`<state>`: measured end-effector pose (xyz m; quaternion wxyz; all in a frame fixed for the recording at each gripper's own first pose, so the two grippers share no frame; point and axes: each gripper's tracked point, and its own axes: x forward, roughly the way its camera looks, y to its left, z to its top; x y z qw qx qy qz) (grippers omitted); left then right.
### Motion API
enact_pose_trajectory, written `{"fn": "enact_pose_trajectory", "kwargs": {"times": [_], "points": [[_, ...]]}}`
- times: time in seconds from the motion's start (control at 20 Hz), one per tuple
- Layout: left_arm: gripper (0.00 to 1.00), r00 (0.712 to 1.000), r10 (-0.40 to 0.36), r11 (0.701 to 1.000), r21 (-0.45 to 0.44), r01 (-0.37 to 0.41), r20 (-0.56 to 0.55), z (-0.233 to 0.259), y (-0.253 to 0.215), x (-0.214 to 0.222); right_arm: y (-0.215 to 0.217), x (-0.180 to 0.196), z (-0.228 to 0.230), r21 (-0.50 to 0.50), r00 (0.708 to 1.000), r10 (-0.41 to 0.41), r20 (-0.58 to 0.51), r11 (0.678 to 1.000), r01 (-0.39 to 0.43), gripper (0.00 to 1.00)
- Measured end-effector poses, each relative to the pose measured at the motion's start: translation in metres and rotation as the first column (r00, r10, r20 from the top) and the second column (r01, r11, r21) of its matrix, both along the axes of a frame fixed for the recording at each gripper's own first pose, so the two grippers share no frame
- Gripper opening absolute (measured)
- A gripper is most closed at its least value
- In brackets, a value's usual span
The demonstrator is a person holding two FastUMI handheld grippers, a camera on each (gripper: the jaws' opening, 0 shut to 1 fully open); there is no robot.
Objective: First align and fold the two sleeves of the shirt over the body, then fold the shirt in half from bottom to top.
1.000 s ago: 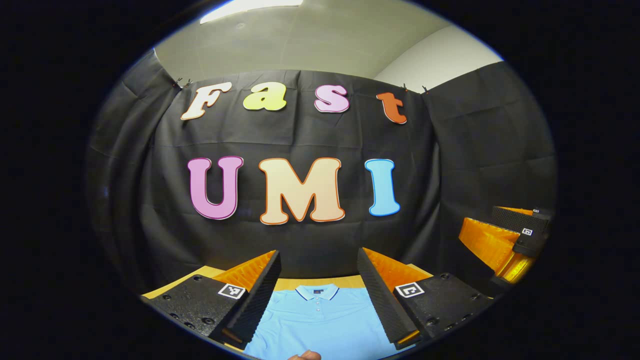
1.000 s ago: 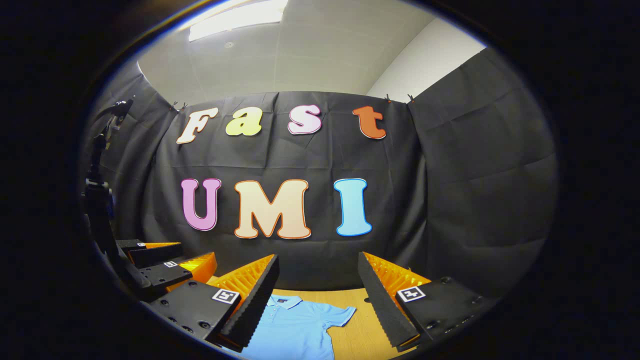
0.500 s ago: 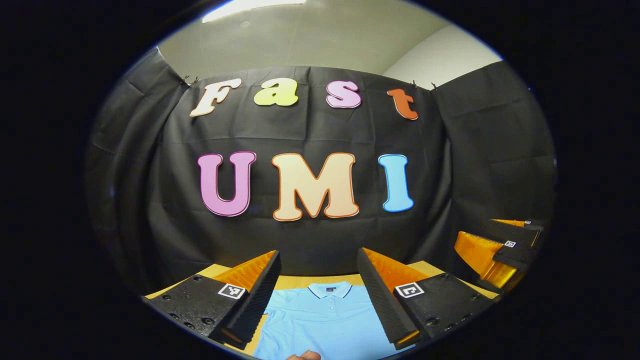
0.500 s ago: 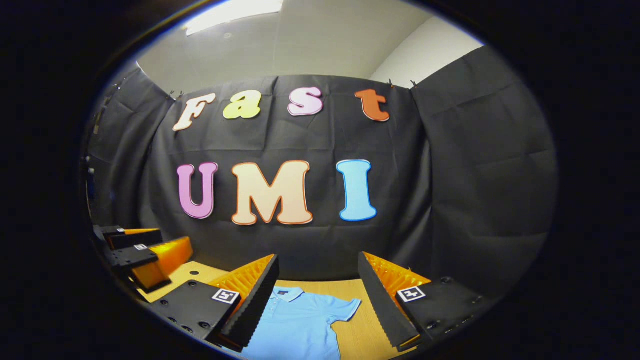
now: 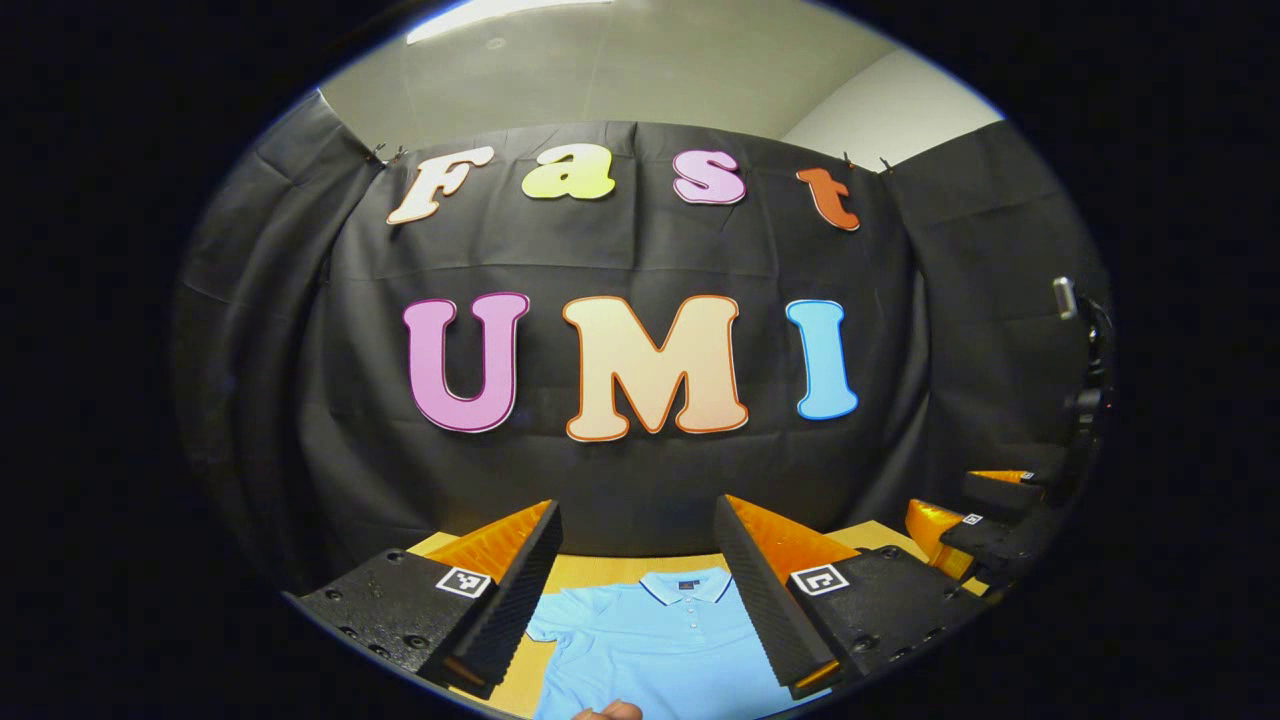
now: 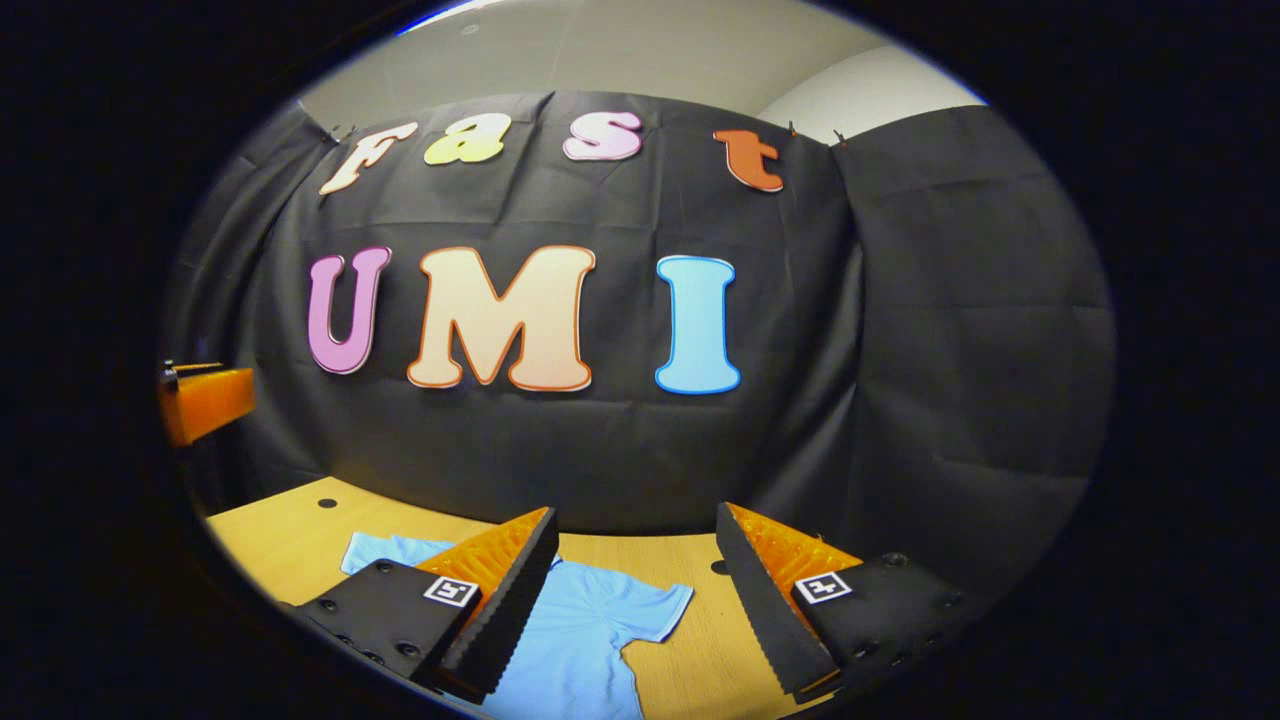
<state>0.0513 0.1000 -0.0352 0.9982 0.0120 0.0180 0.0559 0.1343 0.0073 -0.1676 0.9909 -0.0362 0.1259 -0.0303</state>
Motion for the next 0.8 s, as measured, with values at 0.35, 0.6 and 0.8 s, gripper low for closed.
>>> {"fn": "enact_pose_trajectory", "kwargs": {"times": [0.35, 0.6, 0.8], "points": [[0.92, 0.999, 0.023, 1.0, 0.02, -0.022, -0.031, -0.013, 0.024, 0.014, -0.016, 0.058, -0.066, -0.002, 0.998, -0.04, -0.054, 0.999, 0.04, 0.99], [0.93, 0.997, 0.051, 0.998, 0.027, -0.05, -0.054, -0.025, 0.043, 0.021, -0.025, 0.084, -0.136, -0.032, 0.984, -0.067, -0.167, 0.998, 0.062, 0.99], [0.94, 0.994, 0.075, 0.997, 0.03, -0.073, -0.081, -0.036, 0.059, 0.024, -0.036, 0.093, -0.193, -0.037, 0.96, -0.103, -0.262, 0.995, 0.097, 0.99]]}}
